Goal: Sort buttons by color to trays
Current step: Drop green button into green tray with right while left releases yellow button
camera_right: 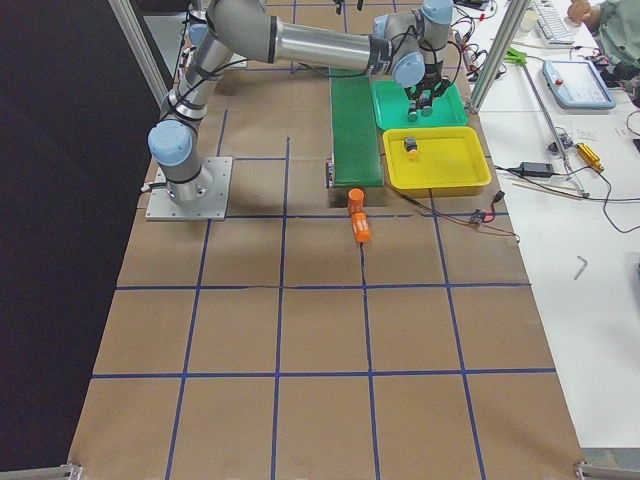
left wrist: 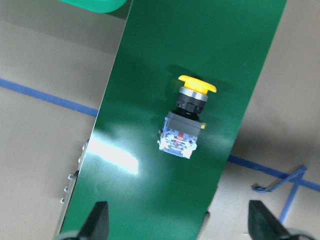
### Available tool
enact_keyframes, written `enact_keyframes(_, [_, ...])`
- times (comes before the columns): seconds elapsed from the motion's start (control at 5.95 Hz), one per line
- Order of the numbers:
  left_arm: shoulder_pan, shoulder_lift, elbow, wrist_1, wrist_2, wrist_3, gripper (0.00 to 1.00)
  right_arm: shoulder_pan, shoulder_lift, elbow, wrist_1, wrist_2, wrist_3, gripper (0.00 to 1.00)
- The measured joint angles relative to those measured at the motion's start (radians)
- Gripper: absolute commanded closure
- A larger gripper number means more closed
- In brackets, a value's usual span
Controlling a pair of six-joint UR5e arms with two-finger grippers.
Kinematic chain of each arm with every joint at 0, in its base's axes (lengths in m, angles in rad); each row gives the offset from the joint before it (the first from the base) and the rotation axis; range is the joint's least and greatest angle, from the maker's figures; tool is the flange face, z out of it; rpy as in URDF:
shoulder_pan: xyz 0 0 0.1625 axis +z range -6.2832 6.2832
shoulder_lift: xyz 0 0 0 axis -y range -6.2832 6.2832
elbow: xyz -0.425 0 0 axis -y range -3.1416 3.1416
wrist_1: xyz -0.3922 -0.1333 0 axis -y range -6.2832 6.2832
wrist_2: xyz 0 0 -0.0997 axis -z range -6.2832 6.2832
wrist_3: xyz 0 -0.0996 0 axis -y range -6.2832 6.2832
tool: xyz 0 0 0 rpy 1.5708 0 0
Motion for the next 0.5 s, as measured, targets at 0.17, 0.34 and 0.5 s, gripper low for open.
enact_keyframes(0.17, [-0.031,0.02,0.057,-0.041,0.001,-0.211,0.02,0.024,0.073,-0.077,-0.014,0.043,0.036,0.15])
enact_keyframes(0.34, [-0.042,0.044,0.087,-0.05,0.012,-0.395,0.02,0.035,0.113,-0.109,-0.047,0.096,0.058,0.0])
enact_keyframes(0.5, [-0.038,0.066,0.1,-0.052,0.029,-0.524,0.02,0.039,0.127,-0.118,-0.07,0.13,0.067,0.0])
